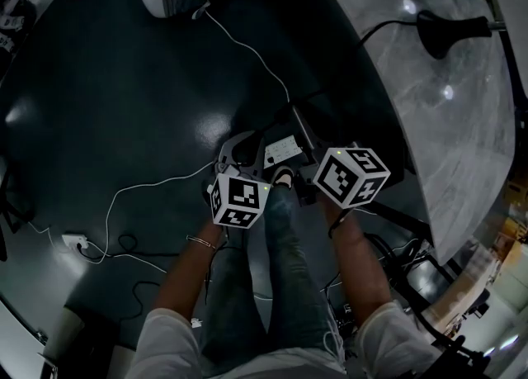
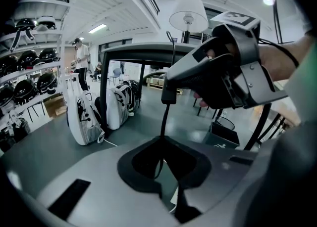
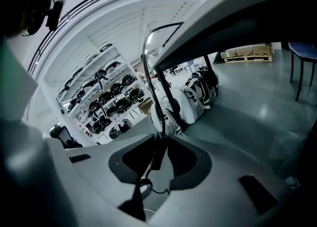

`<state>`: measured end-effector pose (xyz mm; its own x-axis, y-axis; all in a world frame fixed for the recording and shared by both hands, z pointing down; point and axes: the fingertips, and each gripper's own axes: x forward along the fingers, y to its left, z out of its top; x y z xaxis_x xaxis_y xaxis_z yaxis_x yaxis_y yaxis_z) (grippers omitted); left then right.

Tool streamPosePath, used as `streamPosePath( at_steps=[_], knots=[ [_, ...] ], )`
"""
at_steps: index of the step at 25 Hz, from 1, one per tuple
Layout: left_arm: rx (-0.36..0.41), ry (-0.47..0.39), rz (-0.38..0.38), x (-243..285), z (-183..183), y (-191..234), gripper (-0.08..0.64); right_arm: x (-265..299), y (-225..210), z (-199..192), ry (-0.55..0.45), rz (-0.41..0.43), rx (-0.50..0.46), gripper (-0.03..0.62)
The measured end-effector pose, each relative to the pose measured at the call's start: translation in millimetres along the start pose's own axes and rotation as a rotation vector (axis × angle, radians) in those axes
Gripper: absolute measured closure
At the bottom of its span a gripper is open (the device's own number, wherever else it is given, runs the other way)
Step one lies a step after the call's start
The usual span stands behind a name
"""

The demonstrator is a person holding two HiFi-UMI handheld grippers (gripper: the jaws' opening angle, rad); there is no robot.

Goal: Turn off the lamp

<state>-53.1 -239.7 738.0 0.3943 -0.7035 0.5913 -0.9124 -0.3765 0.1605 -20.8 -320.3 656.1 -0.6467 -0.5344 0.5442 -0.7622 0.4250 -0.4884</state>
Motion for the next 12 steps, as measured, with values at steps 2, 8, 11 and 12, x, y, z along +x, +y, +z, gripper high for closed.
streamPosePath(
  at_steps=[2,8,11,12],
  knots=[
    [-0.005,0.000,0.002,1.2,0.0,-0.3,0.534,0.5,-0.8,0.2,0.001,0.001,-0.003,0.512],
    [-0.006,0.009,-0.001,4.1,-1.7,-1.8,0.533,-0.7,-4.1,-1.5,0.001,0.000,0.009,0.512],
    [-0.011,0.014,-0.003,5.3,-3.4,-2.8,0.532,-0.9,-4.3,-2.5,0.001,0.003,0.014,0.512],
    [-0.013,0.014,-0.003,5.7,-3.9,-3.0,0.532,-1.0,-4.0,-2.7,0.001,0.006,0.015,0.513]
  ],
)
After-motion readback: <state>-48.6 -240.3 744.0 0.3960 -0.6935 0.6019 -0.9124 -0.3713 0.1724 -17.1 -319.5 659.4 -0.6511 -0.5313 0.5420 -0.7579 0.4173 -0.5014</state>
